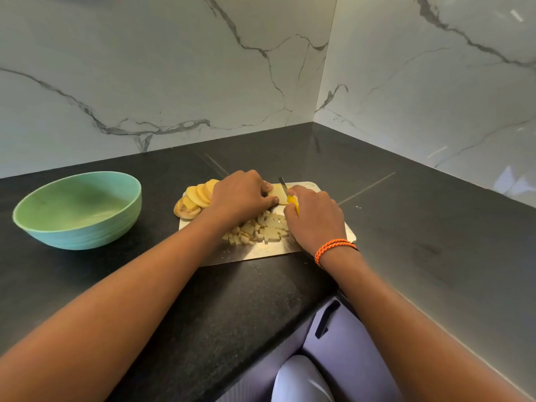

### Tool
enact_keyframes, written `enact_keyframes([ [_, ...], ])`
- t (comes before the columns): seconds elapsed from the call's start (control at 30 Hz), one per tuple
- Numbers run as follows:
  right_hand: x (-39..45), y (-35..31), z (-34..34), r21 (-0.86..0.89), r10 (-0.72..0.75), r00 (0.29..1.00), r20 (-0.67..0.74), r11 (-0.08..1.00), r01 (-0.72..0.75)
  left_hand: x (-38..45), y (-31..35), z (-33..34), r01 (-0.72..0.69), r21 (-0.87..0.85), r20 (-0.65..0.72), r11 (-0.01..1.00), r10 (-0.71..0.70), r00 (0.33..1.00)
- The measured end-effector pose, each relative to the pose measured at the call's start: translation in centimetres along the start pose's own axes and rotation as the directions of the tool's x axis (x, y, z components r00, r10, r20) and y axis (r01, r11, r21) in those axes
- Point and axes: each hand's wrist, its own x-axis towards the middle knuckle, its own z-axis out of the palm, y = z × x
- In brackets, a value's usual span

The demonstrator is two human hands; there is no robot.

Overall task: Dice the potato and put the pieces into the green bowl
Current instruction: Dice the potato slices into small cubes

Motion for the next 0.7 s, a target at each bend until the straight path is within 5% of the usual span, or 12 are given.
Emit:
enact_keyframes([
  [0.7, -1.4, 0.0, -0.5, -0.038, -0.023, 0.999, 0.047, 0.999, 0.025, 0.3, 0.0, 0.0, 0.001, 0.027, 0.021, 1.000, -0.002, 1.000],
])
